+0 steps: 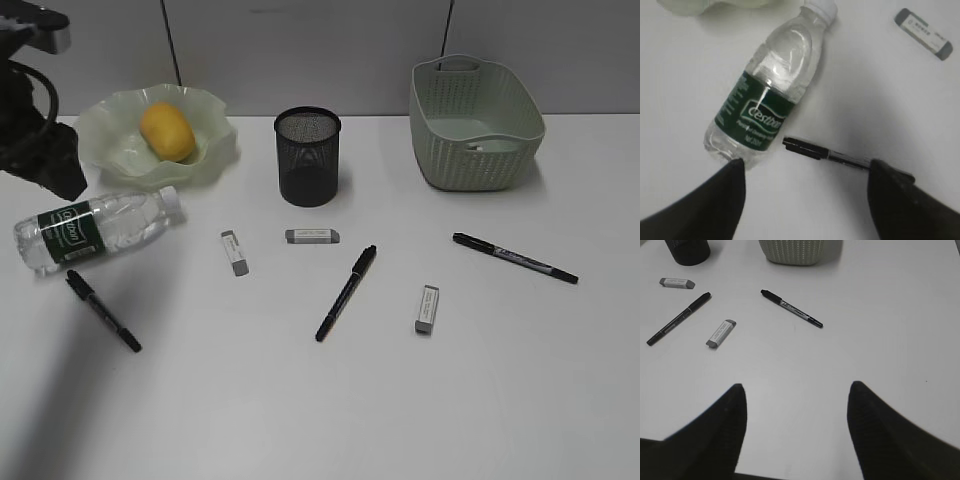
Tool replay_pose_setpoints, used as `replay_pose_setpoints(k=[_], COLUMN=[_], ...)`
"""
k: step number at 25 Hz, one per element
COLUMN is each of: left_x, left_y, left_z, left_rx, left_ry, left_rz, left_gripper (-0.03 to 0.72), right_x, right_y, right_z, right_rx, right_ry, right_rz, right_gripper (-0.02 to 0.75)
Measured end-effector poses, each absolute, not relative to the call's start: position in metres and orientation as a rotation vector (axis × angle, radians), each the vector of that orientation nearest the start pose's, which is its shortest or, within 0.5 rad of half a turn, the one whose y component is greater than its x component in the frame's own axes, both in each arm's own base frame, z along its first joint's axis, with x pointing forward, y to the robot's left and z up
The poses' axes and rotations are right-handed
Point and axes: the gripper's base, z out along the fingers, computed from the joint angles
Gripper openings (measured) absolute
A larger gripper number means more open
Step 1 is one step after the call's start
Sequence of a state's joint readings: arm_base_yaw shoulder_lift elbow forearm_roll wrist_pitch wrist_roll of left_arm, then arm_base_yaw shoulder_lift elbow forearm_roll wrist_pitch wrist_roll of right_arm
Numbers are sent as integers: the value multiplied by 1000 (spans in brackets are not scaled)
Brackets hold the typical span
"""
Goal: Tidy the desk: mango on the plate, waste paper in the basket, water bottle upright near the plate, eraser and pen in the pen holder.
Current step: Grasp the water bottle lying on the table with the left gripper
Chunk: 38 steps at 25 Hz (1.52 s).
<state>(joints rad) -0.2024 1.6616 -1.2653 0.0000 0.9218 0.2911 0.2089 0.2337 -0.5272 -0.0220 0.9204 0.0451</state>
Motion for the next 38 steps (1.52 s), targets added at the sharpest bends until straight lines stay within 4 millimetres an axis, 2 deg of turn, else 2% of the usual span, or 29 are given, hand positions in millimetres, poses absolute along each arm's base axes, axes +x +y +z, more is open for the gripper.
replay_pose_setpoints(k=[2, 6, 13, 20, 27, 30, 35, 38], left_x=[350, 383, 414, 427, 436, 439, 440, 439], left_y=[-71, -76, -80, -80, -82, -82, -82, -82], left_z=[251, 232, 195, 168, 143, 137, 136, 136], left_rx=[742, 896, 1102, 1214, 1250, 1258, 1267, 1287], left_ry=[2744, 2761, 2782, 2763, 2764, 2748, 2740, 2748], left_rz=[43, 76, 121, 160, 167, 172, 175, 175], left_gripper=[606, 622, 622, 622, 620, 607, 531, 514], right_x=[36, 36, 36, 36, 36, 36, 36, 36], right_y=[6, 6, 6, 6, 6, 6, 6, 6], right_z=[293, 293, 293, 293, 293, 293, 293, 293], right_rx=[-176, -176, -176, -176, -176, -176, -176, -176], right_ry=[2105, 2105, 2105, 2105, 2105, 2105, 2105, 2105], right_rz=[125, 125, 125, 125, 125, 125, 125, 125], right_gripper=[500, 501, 500, 500, 499, 499, 499, 499])
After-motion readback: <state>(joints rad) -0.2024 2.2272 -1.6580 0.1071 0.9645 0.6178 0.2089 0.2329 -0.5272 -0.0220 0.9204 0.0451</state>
